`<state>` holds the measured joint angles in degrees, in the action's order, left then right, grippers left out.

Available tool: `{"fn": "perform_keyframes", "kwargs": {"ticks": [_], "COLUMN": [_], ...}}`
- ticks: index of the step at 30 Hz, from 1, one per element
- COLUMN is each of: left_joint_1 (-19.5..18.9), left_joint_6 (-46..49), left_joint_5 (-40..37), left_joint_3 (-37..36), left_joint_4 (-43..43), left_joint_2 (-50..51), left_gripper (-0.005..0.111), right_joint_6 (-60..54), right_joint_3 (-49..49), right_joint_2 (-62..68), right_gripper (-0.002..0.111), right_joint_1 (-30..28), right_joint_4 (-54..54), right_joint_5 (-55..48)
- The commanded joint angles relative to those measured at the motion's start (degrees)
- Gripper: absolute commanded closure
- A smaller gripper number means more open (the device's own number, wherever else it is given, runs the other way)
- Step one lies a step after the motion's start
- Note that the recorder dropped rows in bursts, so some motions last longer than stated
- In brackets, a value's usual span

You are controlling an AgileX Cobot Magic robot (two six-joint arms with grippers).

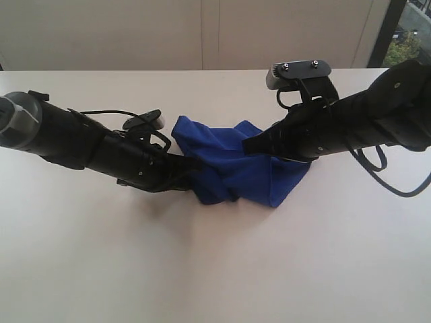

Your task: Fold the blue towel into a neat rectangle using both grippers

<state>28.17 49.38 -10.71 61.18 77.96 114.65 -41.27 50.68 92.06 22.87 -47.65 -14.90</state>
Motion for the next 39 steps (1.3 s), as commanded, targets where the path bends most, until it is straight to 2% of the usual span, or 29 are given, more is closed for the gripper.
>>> {"fn": "perform_keyframes", "kwargs": {"ticks": [1,3,7,12,16,20,23,28,39], "left_joint_1": [-0.15,-0.15,-0.04,0.93,4.79,9.37,11.42,11.93,11.93], "left_joint_6": [0.93,1.88,1.88,2.01,5.74,9.02,9.17,9.17,6.26], "left_joint_5": [-4.35,-6.04,-6.87,-6.24,-2.13,5.16,10.32,14.06,12.96], "left_joint_3": [-1.72,-1.72,-1.72,-1.72,-1.72,-1.72,-1.72,-1.72,-0.59], "left_joint_4": [-6.27,-9.3,-17.43,-20.16,-20.57,-20.57,-20.57,-20.68,-20.68], "left_joint_2": [0.67,0.16,-4.99,-7.71,-7.29,-7.05,-7.05,-6.38,-3.91], "left_gripper": [0.074,0.063,0.075,0.069,0.059,0.059,0.059,0.059,0.059], "right_joint_6": [-0.1,-0.1,-0.1,-0.1,-0.1,-0.1,-0.1,-0.1,-0.1], "right_joint_3": [-0.08,-0.08,-0.08,-0.08,-0.08,-0.08,-0.08,-0.08,-0.08], "right_joint_2": [-0.44,-0.44,-0.44,-0.44,-0.44,-0.44,-0.44,-0.44,-0.44], "right_gripper": [0.108,0.108,0.108,0.108,0.108,0.108,0.108,0.108,0.108], "right_joint_1": [-0.11,-0.11,-0.11,-0.11,-0.11,-0.11,-0.11,-0.11,-0.11], "right_joint_4": [-0.09,-0.09,-0.09,-0.09,-0.09,-0.09,-0.09,-0.09,-0.09], "right_joint_5": [0.26,0.26,0.26,0.26,0.26,0.26,0.26,0.26,0.26]}}
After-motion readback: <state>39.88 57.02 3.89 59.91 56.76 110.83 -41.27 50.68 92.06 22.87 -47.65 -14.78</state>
